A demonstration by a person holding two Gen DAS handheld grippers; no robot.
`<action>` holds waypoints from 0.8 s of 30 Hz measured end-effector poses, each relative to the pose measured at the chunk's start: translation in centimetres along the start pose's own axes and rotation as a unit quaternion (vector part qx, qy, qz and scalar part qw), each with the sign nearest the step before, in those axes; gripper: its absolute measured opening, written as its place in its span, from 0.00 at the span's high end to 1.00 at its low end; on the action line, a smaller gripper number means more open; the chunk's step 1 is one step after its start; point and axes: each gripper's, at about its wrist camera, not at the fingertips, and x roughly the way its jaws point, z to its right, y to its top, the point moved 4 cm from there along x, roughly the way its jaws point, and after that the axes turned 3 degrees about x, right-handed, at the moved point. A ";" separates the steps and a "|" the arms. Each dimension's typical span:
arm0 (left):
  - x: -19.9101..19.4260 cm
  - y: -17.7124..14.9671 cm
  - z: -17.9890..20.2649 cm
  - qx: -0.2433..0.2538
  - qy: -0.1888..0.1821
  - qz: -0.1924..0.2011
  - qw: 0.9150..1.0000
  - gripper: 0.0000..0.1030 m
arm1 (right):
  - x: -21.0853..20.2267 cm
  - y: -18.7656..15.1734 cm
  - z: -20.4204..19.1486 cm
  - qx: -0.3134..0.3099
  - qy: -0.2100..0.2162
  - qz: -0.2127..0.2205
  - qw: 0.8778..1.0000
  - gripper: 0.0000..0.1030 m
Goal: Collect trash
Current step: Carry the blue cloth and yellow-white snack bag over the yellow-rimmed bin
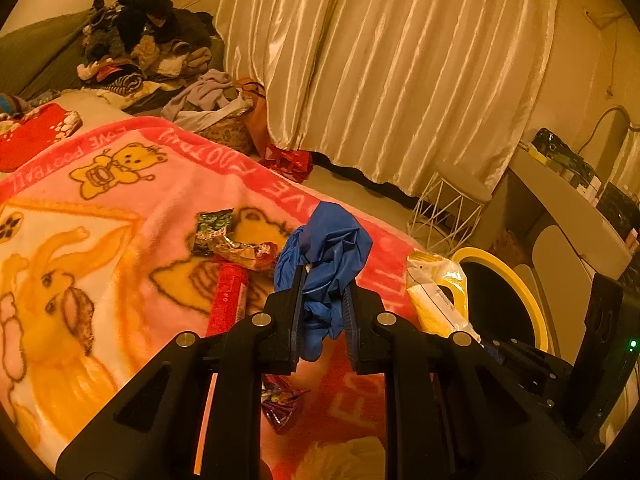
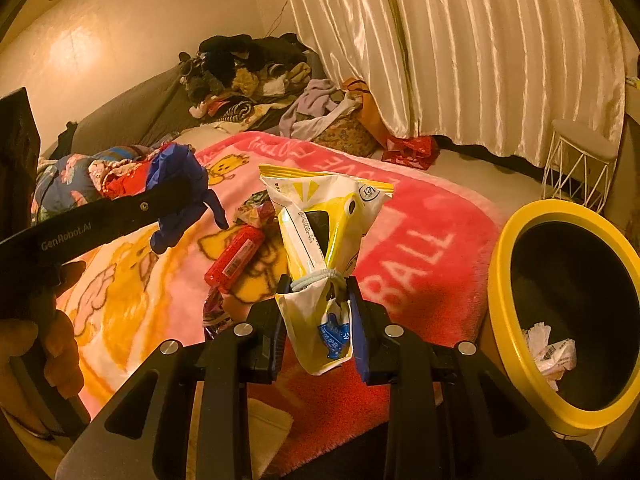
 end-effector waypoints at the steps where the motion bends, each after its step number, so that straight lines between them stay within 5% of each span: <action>1: 0.0 0.0 0.2 0.002 -0.001 0.000 1.000 0.88 | -0.1 0.0 0.1 0.001 0.000 0.001 1.000 0.75; 24: 0.3 -0.2 5.2 0.035 -0.030 -0.002 0.999 0.88 | -2.9 0.8 5.1 0.050 -0.031 0.028 0.998 0.75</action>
